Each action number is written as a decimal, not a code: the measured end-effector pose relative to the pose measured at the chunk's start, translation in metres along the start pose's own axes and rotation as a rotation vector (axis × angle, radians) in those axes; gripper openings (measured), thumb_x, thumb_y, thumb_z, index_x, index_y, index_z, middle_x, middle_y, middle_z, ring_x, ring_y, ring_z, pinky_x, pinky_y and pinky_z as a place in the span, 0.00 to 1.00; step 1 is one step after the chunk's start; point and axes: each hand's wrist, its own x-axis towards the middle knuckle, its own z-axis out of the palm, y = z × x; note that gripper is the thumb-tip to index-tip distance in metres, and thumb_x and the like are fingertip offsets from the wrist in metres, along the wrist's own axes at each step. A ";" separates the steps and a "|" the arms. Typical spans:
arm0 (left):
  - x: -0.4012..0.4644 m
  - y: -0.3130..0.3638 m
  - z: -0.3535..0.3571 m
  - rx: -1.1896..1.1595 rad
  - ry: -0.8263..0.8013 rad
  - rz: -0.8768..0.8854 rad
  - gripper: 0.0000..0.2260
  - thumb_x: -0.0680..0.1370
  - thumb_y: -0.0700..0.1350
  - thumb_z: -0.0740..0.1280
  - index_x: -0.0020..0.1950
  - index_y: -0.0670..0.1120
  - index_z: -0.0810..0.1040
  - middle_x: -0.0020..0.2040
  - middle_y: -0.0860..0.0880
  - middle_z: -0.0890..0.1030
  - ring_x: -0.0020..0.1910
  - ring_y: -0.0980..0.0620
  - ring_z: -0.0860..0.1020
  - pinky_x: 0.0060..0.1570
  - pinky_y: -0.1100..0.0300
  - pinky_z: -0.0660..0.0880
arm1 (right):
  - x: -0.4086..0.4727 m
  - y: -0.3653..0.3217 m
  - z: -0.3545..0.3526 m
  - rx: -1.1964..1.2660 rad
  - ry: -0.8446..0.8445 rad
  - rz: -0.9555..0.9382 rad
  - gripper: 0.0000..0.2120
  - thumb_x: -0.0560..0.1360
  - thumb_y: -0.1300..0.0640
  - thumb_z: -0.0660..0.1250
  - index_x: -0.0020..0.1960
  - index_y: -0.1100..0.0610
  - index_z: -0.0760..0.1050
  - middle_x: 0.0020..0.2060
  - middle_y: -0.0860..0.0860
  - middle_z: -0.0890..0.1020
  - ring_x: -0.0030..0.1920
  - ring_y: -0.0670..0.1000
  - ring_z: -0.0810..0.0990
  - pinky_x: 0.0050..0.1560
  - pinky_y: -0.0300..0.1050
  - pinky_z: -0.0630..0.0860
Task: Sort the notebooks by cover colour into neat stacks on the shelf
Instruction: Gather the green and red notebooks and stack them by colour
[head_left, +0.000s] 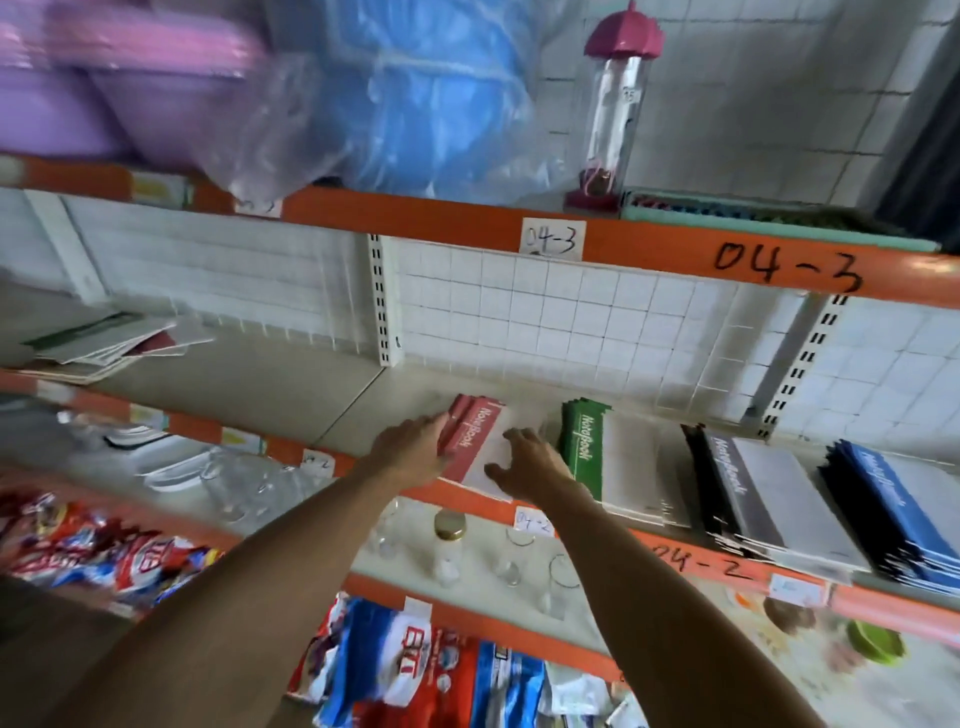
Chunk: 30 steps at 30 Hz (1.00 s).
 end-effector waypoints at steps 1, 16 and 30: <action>-0.001 -0.017 -0.002 0.018 -0.014 -0.018 0.28 0.78 0.61 0.64 0.73 0.51 0.63 0.64 0.47 0.77 0.58 0.43 0.79 0.53 0.50 0.76 | 0.006 -0.014 0.008 0.000 0.002 -0.006 0.31 0.76 0.43 0.67 0.73 0.56 0.65 0.68 0.57 0.72 0.66 0.60 0.73 0.65 0.55 0.72; 0.071 -0.232 -0.013 0.069 -0.089 -0.171 0.26 0.80 0.59 0.62 0.74 0.48 0.65 0.68 0.45 0.74 0.65 0.43 0.73 0.60 0.49 0.72 | 0.169 -0.174 0.094 -0.027 -0.100 -0.096 0.32 0.77 0.42 0.65 0.74 0.57 0.63 0.70 0.57 0.70 0.70 0.59 0.69 0.68 0.53 0.69; 0.129 -0.410 -0.050 0.088 -0.077 -0.368 0.29 0.79 0.62 0.61 0.75 0.48 0.63 0.67 0.44 0.75 0.64 0.42 0.74 0.61 0.48 0.74 | 0.293 -0.296 0.144 -0.066 -0.180 -0.203 0.34 0.77 0.42 0.65 0.76 0.56 0.59 0.72 0.56 0.68 0.71 0.59 0.68 0.69 0.54 0.68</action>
